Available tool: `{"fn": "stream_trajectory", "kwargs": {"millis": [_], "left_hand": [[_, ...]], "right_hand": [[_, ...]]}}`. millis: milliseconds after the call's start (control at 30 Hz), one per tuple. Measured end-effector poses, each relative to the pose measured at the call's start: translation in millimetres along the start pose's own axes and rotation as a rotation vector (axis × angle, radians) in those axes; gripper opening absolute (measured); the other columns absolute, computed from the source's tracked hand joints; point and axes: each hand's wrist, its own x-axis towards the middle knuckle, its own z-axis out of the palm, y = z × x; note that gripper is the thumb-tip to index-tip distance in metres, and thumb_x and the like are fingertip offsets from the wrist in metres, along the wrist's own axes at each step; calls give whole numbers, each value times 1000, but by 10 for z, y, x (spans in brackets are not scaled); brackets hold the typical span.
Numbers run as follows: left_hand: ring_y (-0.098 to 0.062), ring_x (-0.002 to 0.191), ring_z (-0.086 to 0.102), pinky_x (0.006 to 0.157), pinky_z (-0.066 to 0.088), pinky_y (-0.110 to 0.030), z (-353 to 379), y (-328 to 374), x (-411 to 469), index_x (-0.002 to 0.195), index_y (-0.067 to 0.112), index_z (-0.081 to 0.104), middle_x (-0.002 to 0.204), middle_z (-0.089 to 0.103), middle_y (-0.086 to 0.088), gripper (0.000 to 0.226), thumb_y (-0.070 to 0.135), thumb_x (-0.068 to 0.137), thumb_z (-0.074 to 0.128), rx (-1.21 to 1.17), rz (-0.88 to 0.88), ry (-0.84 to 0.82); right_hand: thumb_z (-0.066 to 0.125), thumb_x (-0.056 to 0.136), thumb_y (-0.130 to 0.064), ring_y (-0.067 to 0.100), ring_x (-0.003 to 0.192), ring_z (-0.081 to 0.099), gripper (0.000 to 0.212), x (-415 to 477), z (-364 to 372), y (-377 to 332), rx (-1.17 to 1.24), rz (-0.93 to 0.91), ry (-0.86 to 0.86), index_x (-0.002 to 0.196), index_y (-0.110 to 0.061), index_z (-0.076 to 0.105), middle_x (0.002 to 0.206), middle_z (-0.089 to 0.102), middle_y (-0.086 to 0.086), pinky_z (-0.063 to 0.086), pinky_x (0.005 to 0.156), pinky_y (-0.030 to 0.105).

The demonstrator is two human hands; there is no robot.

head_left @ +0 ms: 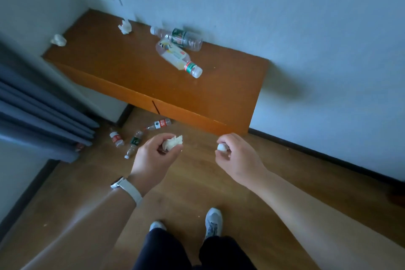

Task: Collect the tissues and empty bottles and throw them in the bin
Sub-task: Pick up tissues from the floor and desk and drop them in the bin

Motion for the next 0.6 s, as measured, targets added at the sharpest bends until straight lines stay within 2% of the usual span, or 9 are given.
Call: {"fn": "stream_trajectory", "kwargs": {"millis": [167, 333, 600], "left_hand": [[2, 73, 59, 58, 43, -9, 57, 558, 140, 101, 32, 65, 79, 65, 13, 20, 36, 83, 73, 26, 150, -118], [1, 73, 62, 56, 49, -13, 233, 1021, 455, 106, 30, 63, 84, 65, 14, 24, 37, 84, 70, -24, 313, -268], [-7, 77, 62, 67, 53, -20, 614, 1639, 811, 107, 28, 64, 90, 66, 11, 25, 36, 84, 71, -126, 537, -546]], "right_hand": [[63, 90, -28, 6, 77, 54, 18, -153, -470, -61, -35, 76, 84, 106, -22, 59, 95, 57, -13, 48, 65, 24], [63, 89, -27, 2, 68, 45, 19, -235, -846, -51, -98, 208, 188, 106, -21, 60, 88, 49, -16, 33, 60, 18], [61, 88, -32, 5, 78, 53, 14, -579, -1403, -173, -154, 538, 398, 101, -29, 56, 88, 54, -18, 48, 70, 26]]}}
